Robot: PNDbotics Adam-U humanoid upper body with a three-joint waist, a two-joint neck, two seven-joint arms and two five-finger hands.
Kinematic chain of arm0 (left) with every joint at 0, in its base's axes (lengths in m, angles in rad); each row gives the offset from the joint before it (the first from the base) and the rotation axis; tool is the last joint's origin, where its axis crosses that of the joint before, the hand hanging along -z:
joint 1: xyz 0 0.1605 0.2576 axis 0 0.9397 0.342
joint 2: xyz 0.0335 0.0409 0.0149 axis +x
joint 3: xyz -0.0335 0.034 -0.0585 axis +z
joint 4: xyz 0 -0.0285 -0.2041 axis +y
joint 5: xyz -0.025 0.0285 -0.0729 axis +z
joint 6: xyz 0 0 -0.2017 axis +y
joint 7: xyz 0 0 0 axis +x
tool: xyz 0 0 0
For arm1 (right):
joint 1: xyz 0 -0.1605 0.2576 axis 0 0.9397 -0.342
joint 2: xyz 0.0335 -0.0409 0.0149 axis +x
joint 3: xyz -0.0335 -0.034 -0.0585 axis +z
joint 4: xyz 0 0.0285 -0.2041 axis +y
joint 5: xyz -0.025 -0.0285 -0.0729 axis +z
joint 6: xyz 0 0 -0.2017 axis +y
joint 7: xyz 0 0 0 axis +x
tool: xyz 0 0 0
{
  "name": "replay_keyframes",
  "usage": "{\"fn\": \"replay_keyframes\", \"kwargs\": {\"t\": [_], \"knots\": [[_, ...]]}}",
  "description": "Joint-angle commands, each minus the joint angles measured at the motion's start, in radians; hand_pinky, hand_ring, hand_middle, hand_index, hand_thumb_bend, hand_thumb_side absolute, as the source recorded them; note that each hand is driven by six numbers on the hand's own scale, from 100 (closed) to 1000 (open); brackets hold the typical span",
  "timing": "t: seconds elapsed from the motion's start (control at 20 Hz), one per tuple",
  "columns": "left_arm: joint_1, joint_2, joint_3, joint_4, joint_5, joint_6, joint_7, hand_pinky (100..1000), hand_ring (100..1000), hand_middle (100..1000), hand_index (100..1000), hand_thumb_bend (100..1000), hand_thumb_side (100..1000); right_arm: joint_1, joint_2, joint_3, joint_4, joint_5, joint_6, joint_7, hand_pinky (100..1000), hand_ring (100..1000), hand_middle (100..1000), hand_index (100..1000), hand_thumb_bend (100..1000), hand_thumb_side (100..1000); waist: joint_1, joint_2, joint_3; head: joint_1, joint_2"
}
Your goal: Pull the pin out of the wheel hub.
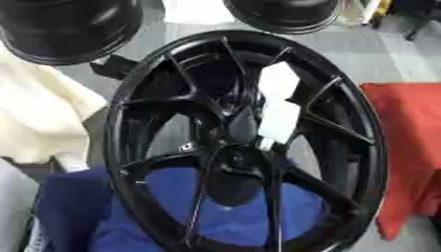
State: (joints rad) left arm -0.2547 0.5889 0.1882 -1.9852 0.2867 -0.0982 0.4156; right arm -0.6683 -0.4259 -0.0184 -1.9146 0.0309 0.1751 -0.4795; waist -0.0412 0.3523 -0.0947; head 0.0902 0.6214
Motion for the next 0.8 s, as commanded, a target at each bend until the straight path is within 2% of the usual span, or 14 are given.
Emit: {"fn": "replay_keyframes", "kwargs": {"t": [0.05,0.5,0.65,0.8], "knots": [[-0.009,0.013,0.003,-0.015,0.002,-0.006,0.001,748,758,643,767,100,690,-0.013,-0.014,-0.009,-0.025,-0.003,0.0,-0.003,662,697,718,774,100,669,0.004,-0.014,0.002,0.001,0.0],[-0.01,0.013,0.001,-0.015,0.003,-0.005,-0.001,748,758,643,766,100,691,-0.025,-0.029,-0.009,-0.017,0.004,0.012,0.008,664,700,721,778,100,667,0.003,-0.014,0.001,0.002,0.001],[-0.006,0.016,-0.001,-0.015,0.003,-0.003,-0.003,748,758,643,766,100,690,-0.067,-0.073,-0.001,0.019,0.028,0.044,0.033,668,704,725,781,100,647,0.001,-0.019,0.001,0.003,0.009],[-0.001,0.017,-0.002,-0.015,0.002,-0.001,-0.004,748,759,644,767,100,690,-0.13,-0.135,0.023,0.069,0.062,0.091,0.097,678,713,731,787,100,607,-0.002,-0.026,0.004,0.005,0.017]]}}
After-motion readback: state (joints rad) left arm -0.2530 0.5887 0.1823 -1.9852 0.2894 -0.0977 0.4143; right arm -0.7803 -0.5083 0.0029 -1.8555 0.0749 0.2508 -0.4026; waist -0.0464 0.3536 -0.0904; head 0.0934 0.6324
